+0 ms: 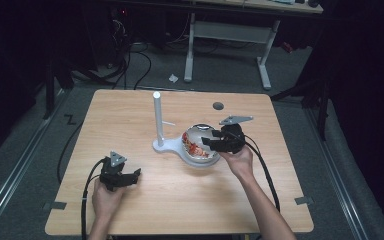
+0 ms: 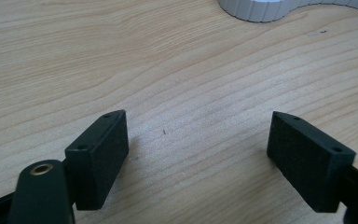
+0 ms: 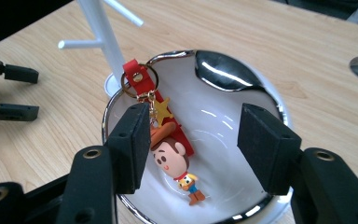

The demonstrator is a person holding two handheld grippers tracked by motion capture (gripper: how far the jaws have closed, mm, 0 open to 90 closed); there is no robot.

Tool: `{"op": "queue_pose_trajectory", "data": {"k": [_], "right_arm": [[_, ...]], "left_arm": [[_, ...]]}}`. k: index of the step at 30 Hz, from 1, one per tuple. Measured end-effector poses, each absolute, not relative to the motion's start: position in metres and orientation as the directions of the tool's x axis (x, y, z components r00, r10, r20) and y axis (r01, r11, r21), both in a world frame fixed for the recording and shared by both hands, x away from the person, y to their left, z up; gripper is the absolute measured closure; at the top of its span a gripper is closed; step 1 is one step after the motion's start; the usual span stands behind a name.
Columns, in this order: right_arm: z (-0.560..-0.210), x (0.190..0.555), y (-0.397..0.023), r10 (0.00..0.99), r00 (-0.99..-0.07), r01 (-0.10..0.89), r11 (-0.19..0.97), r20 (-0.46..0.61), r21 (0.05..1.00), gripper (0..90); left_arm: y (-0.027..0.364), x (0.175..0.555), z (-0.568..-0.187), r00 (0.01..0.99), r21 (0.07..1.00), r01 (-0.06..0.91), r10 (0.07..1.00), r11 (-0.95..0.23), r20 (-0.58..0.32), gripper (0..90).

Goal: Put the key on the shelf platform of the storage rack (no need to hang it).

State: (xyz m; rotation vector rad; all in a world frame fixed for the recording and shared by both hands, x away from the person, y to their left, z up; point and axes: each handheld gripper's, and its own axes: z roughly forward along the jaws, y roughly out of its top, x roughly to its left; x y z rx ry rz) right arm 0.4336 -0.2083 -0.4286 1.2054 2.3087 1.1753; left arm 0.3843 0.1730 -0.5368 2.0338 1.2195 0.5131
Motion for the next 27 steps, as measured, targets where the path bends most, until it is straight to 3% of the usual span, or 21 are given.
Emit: {"op": "queue_pose_trajectory", "data": {"k": [27], "right_arm": [[-0.389,0.403,-0.267,0.824,-0.548,0.519,0.199,0.145,0.832,44.2]], "left_arm": [[0.173,0.384,-0.537,0.478,0.736,0.601,0.878,-0.311,-0.019,21.1]]}}
